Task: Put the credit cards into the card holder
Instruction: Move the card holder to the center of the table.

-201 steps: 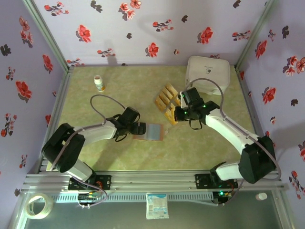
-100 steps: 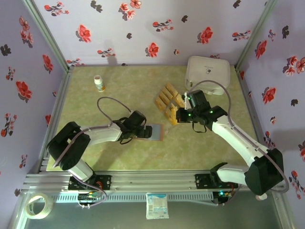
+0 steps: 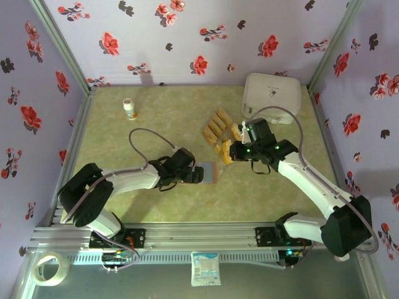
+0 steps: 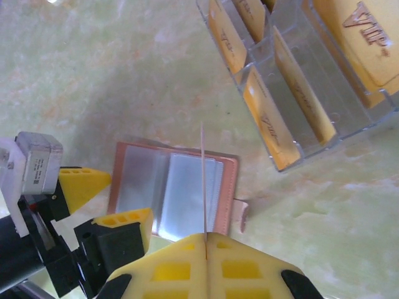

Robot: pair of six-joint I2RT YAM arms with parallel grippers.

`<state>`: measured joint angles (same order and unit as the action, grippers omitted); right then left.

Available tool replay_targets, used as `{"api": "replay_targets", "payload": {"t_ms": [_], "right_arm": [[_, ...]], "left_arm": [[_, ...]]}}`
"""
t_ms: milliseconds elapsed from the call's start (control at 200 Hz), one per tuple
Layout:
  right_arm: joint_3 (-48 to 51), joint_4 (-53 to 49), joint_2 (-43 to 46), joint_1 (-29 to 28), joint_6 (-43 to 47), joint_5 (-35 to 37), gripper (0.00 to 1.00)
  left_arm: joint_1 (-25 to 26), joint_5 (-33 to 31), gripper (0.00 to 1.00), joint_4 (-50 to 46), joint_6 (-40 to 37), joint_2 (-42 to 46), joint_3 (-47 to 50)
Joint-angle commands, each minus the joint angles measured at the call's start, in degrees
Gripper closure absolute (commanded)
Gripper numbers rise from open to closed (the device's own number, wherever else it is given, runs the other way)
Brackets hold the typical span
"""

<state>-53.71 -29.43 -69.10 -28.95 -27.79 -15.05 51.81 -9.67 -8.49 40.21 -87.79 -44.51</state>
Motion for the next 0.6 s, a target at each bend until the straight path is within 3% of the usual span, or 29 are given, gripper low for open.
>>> {"api": "replay_targets", "payload": {"t_ms": [0,185,315,455,590], "right_arm": [[2.5,5.5,1.6,0.4,-3.6,-3.9,1.00],[9.3,17.9,2.6,0.4,-11.0,-6.4,1.00],[14.2,27.3,2.0,0.0,-15.3,-7.5,0.99],[17.0,30.4,2.3,-3.5,-16.0,-1.7,0.92],[22.5,40.8,2.0,-5.6,-19.2,-1.4,1.00]], "left_arm": [[-0.2,-5.8,0.00,-6.2,0.2,3.7,-1.5],[-2.3,-10.9,0.00,-12.7,-3.3,5.4,-3.2],[-2.7,-12.6,0.00,-10.8,-10.1,6.0,-2.3],[-5.6,-12.2,0.00,-14.1,-12.1,5.1,-3.9],[-7.7,-9.1,0.00,-15.0,-13.8,3.4,-5.0]]}}
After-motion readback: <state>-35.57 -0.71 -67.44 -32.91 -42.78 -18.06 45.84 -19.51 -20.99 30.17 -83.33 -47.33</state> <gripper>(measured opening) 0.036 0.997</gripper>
